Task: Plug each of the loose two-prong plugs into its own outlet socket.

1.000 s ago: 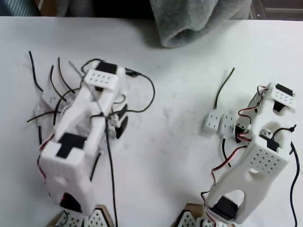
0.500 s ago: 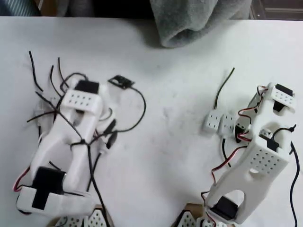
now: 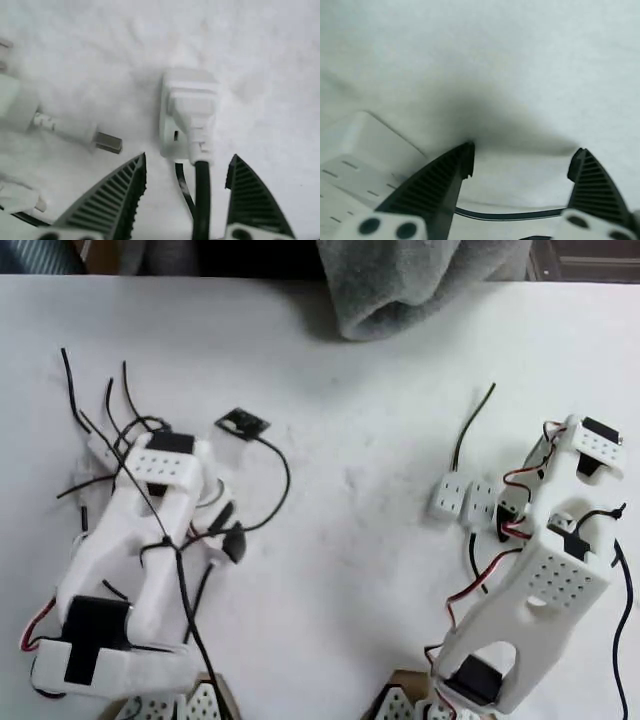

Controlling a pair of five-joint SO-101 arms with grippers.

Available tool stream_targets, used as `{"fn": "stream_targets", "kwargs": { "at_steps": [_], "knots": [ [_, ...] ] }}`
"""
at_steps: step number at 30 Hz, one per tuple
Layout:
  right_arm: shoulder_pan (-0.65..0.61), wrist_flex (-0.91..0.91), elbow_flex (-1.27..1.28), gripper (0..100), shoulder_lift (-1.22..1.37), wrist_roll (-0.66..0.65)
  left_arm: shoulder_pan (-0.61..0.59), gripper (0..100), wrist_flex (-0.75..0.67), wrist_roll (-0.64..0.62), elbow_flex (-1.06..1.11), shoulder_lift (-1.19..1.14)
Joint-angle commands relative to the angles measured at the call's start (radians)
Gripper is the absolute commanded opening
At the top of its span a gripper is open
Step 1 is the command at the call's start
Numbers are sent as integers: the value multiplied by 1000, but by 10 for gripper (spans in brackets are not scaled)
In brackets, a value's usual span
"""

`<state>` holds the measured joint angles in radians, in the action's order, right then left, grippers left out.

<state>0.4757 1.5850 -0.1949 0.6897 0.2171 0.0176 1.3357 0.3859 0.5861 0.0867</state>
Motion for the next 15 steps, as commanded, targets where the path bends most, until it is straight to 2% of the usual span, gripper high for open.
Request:
{"fn": "stream_targets", "kwargs": {
  "at_steps": [1,8,15],
  "knots": [
    [-2,-19,9,316,10,-2,-8,275,-26,6,14,41],
    [-2,-18,11,316,10,-2,-8,275,-181,32,126,39],
    [-2,-18,11,316,10,-2,-2,272,-204,58,146,25]
  ]
}}
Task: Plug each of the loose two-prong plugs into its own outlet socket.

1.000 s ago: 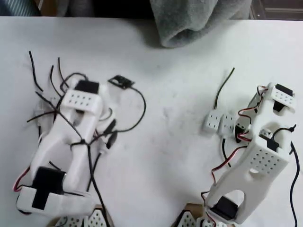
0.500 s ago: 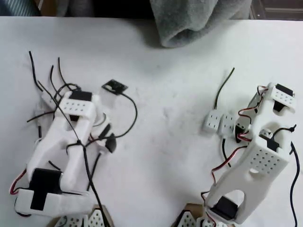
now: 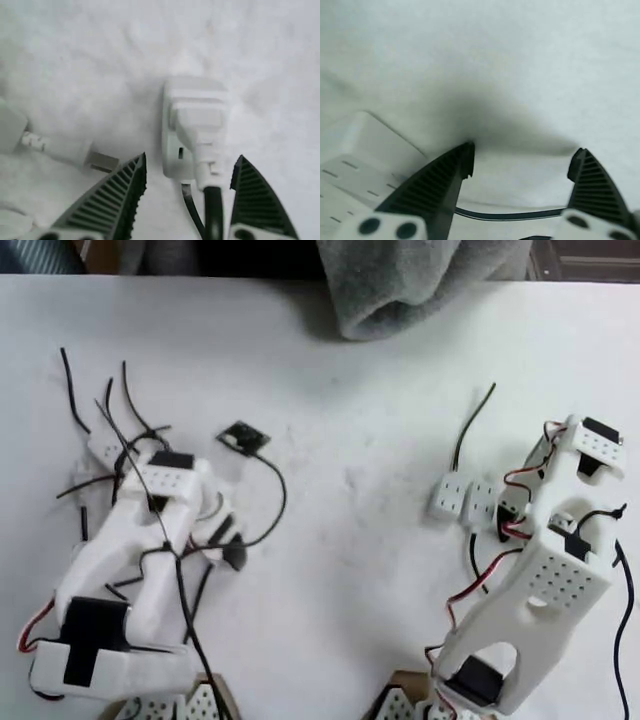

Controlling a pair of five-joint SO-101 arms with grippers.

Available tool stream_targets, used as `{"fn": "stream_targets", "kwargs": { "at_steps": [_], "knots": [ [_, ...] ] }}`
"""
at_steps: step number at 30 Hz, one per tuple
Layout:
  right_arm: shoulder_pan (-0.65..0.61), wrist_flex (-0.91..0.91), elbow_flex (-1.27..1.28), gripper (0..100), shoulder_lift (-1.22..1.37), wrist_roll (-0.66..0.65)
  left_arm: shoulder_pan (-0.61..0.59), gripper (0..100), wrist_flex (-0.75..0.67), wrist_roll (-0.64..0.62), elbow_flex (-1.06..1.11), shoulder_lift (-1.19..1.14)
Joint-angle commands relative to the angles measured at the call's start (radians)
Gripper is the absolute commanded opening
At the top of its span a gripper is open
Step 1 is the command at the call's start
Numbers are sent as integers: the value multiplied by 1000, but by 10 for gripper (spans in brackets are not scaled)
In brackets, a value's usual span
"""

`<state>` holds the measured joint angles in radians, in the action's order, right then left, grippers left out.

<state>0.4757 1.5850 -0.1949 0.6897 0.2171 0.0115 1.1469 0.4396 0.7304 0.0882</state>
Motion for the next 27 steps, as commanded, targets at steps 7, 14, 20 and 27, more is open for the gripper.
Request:
{"fn": "stream_targets", "kwargs": {
  "at_steps": [7,14,20,27],
  "knots": [
    [-1,-16,14,316,10,-2,5,224,83,-72,-224,-249],
    [-1,-16,14,316,12,-2,8,87,216,-75,-419,-437],
    [-1,-16,14,316,12,-2,8,26,221,-80,-446,-351],
    [-1,-16,14,316,12,-2,1,32,376,-207,-856,-156]
  ]
}}
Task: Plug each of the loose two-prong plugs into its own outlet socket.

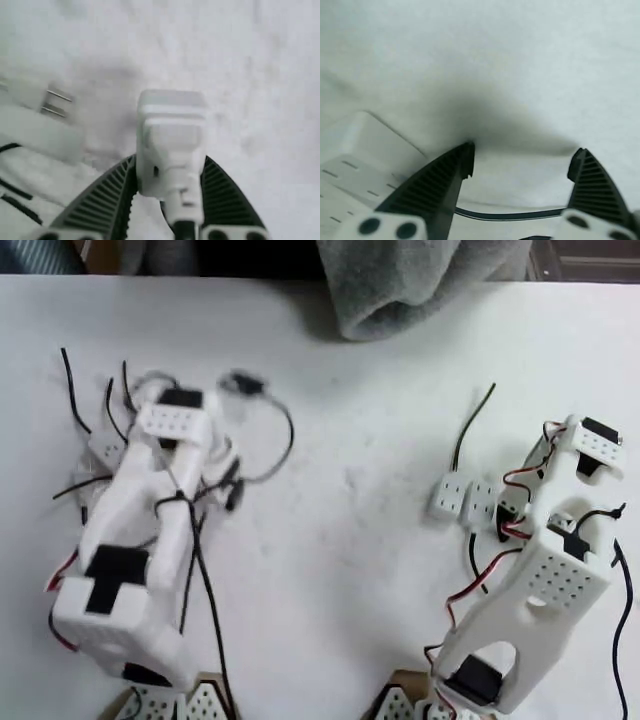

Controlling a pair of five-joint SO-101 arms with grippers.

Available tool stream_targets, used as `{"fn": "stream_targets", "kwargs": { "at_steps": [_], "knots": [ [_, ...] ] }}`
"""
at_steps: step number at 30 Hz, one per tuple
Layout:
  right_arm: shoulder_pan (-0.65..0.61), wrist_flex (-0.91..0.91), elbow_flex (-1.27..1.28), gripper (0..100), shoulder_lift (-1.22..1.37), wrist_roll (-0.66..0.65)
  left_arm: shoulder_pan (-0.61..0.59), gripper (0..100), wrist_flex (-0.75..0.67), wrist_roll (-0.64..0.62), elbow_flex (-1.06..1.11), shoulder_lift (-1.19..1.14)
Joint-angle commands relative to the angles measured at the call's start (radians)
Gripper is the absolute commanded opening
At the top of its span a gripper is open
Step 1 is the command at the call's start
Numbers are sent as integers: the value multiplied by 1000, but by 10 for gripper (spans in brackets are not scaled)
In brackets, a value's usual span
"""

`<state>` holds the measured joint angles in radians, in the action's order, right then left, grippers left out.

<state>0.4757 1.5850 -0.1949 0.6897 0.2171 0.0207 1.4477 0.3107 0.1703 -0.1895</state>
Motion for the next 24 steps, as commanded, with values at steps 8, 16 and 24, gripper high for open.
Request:
{"fn": "stream_targets", "kwargs": {
  "at_steps": [8,16,24],
  "knots": [
    [-1,-18,14,316,12,-2,-13,53,342,-91,-1051,-262],
    [-1,-19,14,316,12,-2,-41,42,311,-83,-1470,-673],
    [-1,-21,14,316,12,-2,-54,80,207,26,-1573,-937]
  ]
}}
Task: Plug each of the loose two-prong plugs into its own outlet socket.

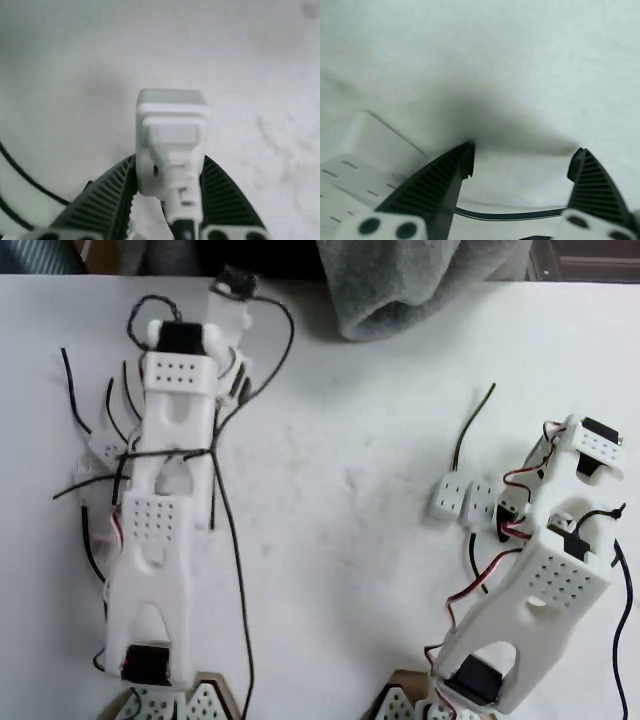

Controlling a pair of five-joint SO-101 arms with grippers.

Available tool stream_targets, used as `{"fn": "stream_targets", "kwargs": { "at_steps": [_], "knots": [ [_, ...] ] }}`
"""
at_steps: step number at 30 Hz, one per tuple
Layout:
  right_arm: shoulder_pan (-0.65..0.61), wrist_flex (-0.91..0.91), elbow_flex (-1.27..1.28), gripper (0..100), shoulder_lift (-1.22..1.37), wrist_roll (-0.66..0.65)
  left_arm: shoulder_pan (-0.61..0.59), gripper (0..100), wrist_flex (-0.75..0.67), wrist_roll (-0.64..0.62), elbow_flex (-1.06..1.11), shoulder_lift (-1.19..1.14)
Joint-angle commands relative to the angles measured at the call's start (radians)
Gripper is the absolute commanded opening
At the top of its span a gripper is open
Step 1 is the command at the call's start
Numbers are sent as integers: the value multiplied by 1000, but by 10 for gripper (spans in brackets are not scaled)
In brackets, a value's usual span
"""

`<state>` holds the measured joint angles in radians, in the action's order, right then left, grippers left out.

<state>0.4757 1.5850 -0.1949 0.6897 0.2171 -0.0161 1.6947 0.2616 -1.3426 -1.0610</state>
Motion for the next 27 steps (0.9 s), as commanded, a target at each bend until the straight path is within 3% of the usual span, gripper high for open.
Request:
{"fn": "stream_targets", "kwargs": {
  "at_steps": [1,6,10,20,27],
  "knots": [
    [-1,-21,14,316,12,-2,-27,87,-48,80,-63,-81],
    [-1,-21,11,316,12,-2,-54,225,-46,78,-81,-97],
    [-1,-21,11,316,12,-2,-65,286,77,78,-227,-51],
    [-1,-21,11,316,12,-2,-105,290,91,78,-298,140],
    [-2,-21,11,316,12,-2,-291,240,95,78,-293,286]
  ]
}}
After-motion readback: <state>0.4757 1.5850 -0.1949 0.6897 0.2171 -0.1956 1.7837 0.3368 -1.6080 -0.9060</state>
